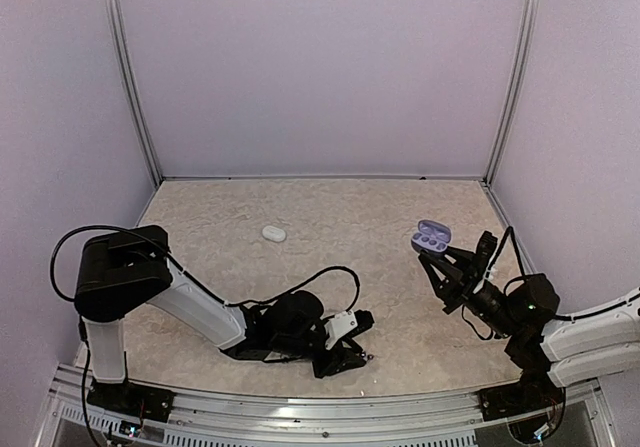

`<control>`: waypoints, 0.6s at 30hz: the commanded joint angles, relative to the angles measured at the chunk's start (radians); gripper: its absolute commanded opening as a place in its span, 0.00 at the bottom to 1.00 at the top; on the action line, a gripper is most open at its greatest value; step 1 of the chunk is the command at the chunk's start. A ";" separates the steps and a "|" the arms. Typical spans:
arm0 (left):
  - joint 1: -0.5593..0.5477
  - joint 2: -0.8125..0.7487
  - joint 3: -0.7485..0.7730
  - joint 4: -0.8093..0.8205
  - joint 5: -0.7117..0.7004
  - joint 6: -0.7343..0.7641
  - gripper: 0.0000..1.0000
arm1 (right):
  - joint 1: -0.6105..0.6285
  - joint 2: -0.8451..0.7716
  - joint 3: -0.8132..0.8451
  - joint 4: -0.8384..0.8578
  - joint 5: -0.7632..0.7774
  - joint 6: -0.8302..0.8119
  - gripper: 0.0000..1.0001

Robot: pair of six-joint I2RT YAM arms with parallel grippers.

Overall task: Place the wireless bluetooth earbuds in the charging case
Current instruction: Pick up the left earbud from the center of the board.

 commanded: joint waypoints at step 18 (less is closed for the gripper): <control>0.019 -0.015 0.014 -0.047 0.010 0.017 0.14 | -0.011 0.003 -0.011 -0.004 0.010 -0.027 0.00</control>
